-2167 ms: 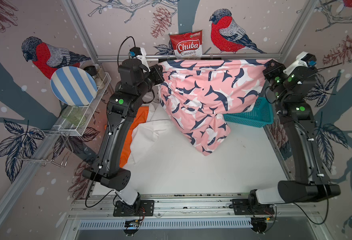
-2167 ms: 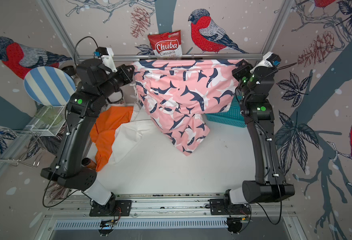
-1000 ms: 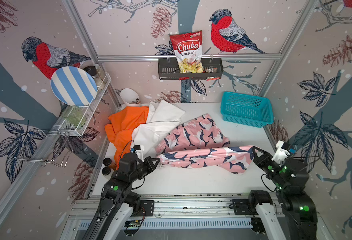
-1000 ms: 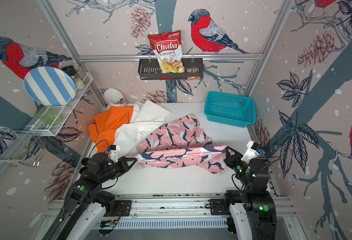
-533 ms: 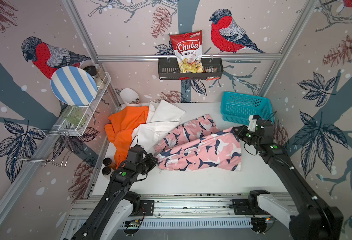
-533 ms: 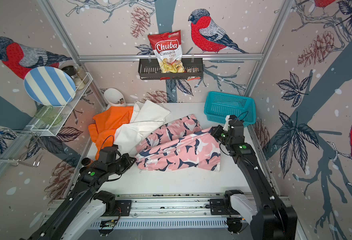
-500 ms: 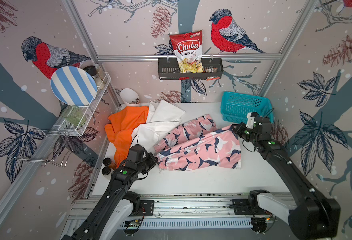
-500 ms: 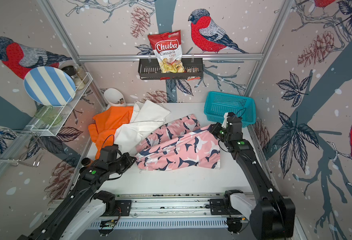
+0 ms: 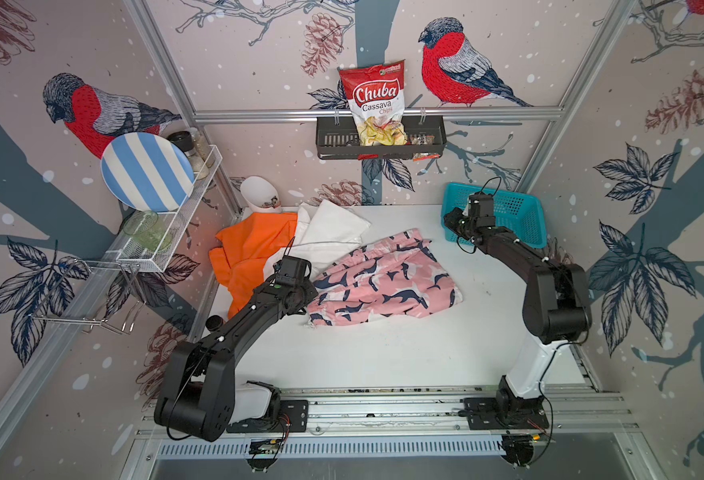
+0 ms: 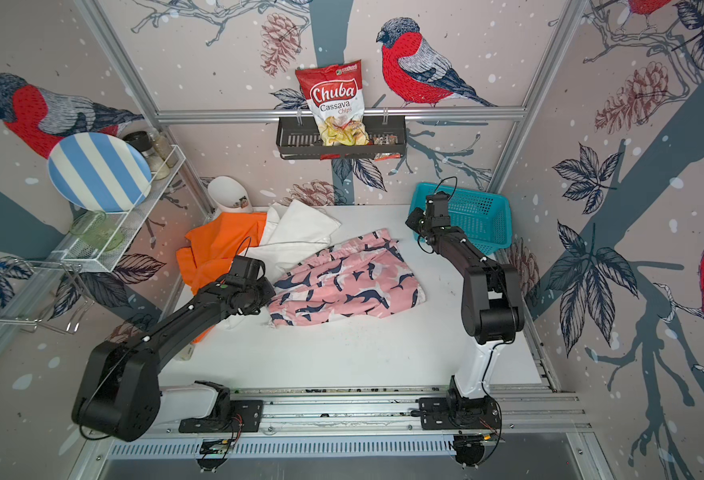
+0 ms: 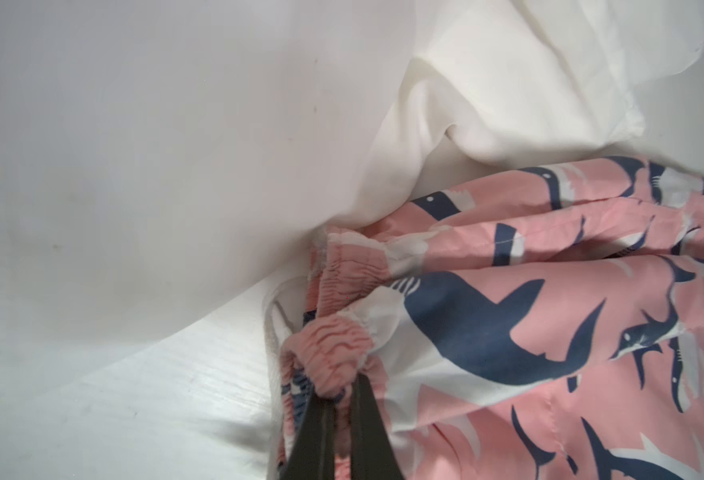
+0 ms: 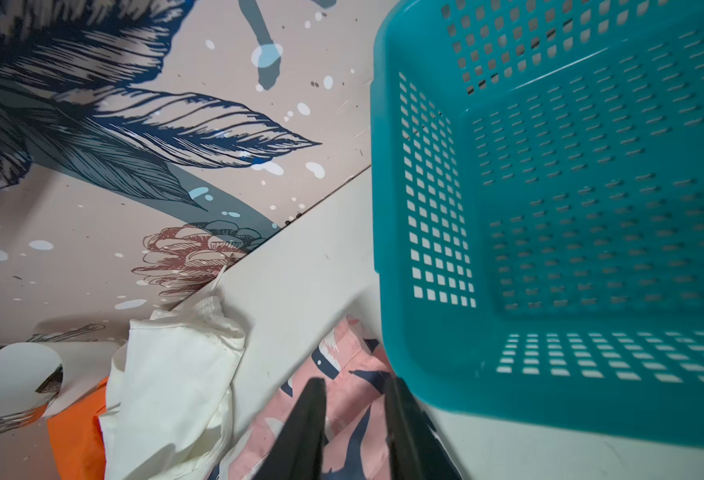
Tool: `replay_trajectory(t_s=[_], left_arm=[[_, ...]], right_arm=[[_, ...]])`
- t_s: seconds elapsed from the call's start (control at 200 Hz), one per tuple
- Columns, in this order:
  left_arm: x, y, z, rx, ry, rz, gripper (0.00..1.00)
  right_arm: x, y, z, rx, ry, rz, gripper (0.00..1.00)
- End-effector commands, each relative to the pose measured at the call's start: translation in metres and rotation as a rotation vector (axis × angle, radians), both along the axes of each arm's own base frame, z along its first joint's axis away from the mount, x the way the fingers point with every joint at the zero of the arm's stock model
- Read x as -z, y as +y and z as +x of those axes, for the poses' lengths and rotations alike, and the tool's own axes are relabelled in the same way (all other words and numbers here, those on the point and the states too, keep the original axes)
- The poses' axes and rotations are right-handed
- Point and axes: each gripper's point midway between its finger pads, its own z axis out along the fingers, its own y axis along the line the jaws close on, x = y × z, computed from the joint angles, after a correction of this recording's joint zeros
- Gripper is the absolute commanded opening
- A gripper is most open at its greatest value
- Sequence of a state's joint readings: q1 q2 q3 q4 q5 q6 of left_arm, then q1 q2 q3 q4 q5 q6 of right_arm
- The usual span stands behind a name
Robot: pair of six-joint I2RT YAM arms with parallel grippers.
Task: Roll up the shorts
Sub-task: Fold the shorts at the center of the board.
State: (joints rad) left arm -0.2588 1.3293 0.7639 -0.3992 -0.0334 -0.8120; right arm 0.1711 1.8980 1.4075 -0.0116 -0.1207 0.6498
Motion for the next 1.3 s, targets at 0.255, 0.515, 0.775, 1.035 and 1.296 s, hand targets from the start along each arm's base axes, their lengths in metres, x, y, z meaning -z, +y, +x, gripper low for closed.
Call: replay_trajectory(t_s=[0.255, 0.515, 0.775, 1.035, 1.296], left_arm=[[-0.061, 0.033, -0.001, -0.028, -0.089, 0.179, 0.48], [-0.087, -0.009, 0.021, 0.155, -0.146, 0.053, 0.47], [-0.028, -0.03, 0.067, 0.262, -0.009, 0.088, 0.39], [0.037, -0.054, 0.016, 0.356, 0.148, 0.016, 0.35], [0.063, -0.104, -0.087, 0.426, 0.212, -0.157, 0.35]], right_arm=[[-0.036, 0.04, -0.049, -0.134, -0.019, -0.169, 0.7], [0.036, 0.135, -0.176, -0.434, 0.2, -0.125, 0.69], [0.109, 0.161, -0.215, -0.448, 0.348, -0.019, 0.69], [0.167, 0.065, -0.211, -0.261, 0.463, -0.009, 0.67], [0.164, -0.005, -0.159, -0.161, 0.436, -0.042, 0.66]])
